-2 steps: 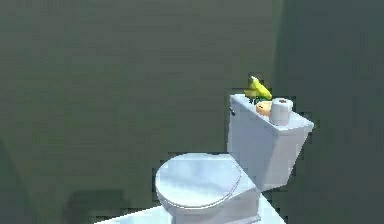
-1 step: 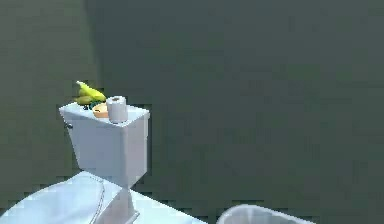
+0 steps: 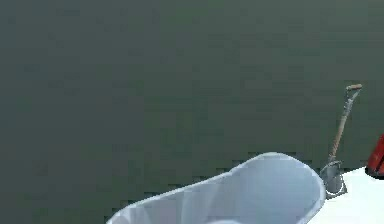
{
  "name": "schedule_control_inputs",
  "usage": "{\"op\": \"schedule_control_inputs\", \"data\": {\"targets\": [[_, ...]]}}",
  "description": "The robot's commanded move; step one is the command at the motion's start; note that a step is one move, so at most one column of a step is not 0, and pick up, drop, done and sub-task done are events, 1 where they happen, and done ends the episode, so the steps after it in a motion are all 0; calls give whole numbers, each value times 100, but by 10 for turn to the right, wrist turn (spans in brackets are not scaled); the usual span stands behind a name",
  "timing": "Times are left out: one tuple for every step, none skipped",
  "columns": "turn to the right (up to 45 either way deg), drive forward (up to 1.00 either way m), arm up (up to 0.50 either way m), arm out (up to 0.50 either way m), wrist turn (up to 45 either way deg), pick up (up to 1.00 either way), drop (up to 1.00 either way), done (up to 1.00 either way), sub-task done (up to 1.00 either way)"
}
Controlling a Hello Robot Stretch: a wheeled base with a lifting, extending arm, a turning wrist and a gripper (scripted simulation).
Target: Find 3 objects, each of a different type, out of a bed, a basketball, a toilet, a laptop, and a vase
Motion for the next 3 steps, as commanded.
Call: {"op": "schedule_control_inputs", "data": {"targets": [[450, 0, 0, 0, 0, 0, 0, 0, 0], [210, 0, 0, 0, 0, 0, 0, 0, 0], [30, 0, 0, 0, 0, 0, 0, 0, 0]]}}
